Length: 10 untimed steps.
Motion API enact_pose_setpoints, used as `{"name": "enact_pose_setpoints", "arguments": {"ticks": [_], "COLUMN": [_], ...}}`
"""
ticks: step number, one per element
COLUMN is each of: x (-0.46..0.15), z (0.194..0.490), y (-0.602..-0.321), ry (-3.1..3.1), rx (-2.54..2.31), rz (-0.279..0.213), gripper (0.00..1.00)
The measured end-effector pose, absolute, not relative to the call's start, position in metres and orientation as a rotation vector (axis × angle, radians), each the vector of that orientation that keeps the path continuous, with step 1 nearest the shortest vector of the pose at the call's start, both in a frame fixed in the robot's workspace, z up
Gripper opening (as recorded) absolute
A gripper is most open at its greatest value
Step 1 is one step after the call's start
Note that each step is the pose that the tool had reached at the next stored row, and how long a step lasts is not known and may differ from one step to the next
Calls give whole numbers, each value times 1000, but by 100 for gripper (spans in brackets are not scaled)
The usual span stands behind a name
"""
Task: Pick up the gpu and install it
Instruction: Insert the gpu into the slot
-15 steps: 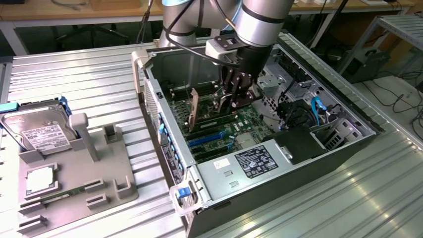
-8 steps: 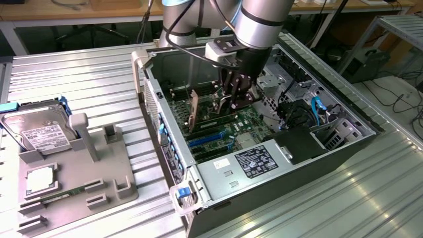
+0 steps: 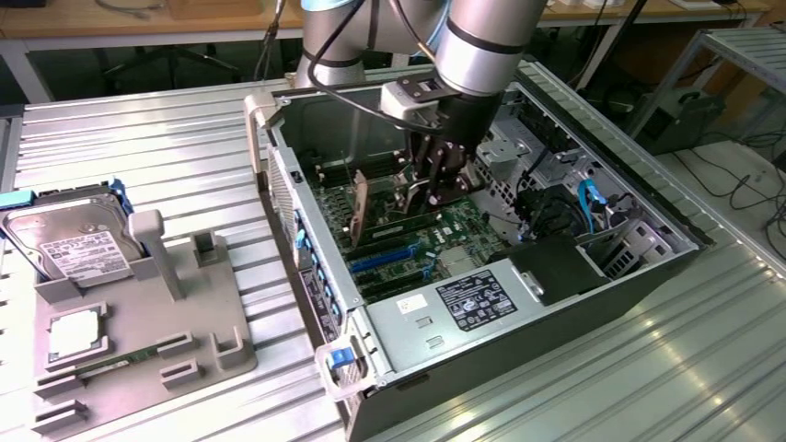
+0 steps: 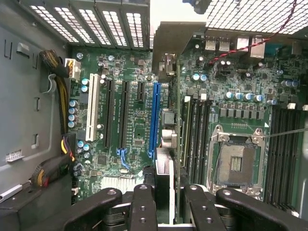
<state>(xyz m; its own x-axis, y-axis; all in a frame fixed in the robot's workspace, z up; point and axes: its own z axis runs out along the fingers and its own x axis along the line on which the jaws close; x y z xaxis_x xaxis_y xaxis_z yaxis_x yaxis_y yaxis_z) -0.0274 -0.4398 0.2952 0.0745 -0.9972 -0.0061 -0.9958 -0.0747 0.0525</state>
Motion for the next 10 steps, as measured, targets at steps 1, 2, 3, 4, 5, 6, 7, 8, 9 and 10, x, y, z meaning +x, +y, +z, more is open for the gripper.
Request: {"name": "enact_pose_setpoints", "arguments": {"ticks": [1,2,3,4,5,6,7,8,9,10], "x": [-28,-28,-28,-28,-28,-28,-28,-28,-28,-28], "z": [294,293,291,289,288,287,286,284,282,281], "y": [-440,-440,-441,-441,-441,-441,-441,-441,-441,-441], "ry": [-2114,-2114,-2114,-2115,-2118,-2121,-2125,-2128,-2131,-2135], "rx": [2278,2278,2278,2279,2278,2276,2275,2272,2269,2265], "rz": [-61,-60,-60,-61,-60,-58,-56,-56,-56,-56], "gripper": [27,27,27,27,27,27,27,27,27,27]}}
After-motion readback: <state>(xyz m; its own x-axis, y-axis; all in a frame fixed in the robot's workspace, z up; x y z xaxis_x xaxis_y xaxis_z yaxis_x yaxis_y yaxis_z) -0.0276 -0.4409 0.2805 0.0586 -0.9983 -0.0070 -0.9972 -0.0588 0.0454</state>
